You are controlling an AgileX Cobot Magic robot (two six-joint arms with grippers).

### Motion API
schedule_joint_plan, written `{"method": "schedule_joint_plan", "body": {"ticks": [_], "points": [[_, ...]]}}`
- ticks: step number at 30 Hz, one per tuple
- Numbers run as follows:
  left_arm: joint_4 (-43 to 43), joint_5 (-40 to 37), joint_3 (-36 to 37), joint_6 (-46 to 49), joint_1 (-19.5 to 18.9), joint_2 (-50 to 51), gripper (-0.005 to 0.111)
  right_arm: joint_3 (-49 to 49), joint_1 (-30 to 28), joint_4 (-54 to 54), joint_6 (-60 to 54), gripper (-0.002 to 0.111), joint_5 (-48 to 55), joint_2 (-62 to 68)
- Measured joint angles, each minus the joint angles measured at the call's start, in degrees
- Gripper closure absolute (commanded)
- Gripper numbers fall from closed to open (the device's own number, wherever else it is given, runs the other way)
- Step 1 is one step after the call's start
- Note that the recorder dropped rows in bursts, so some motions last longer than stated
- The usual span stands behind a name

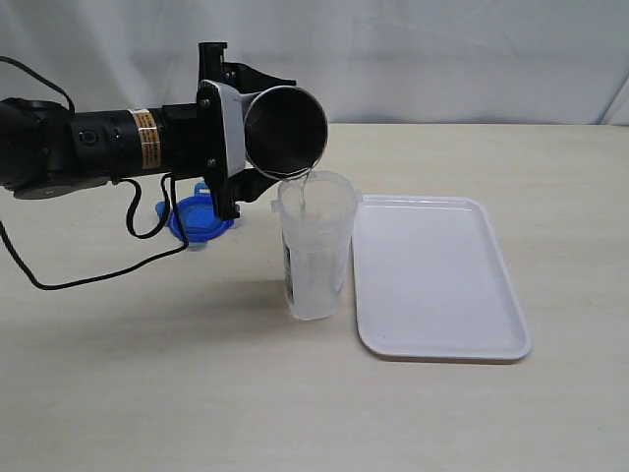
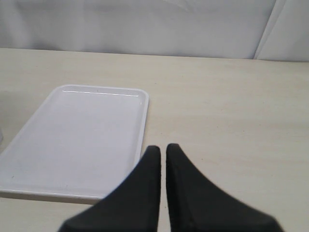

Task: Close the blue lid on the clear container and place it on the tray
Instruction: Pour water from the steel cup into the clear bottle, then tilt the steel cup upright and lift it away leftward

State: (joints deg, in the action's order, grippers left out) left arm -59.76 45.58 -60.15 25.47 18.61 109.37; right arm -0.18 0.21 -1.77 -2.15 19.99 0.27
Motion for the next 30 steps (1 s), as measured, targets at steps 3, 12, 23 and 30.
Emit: {"method": "schedule_joint_plan", "body": {"ticks": [3,12,23,30], "points": [[0.0,0.0,0.0,0.3,0.0,0.0,0.107,0.0,0.0,0.0,0.0,0.104,0.0,0.0],[0.1,0.0,0.0,-3.1,0.0,0.0,0.107,0.0,0.0,0.0,0.0,0.104,0.0,0.0],[0.1,0.0,0.0,-17.8,0.0,0.0,0.107,0.0,0.0,0.0,0.0,0.104,0.0,0.0],[1.3,0.0,0.0,-27.3,0.0,0.0,0.107,0.0,0.0,0.0,0.0,0.104,0.0,0.0]]}}
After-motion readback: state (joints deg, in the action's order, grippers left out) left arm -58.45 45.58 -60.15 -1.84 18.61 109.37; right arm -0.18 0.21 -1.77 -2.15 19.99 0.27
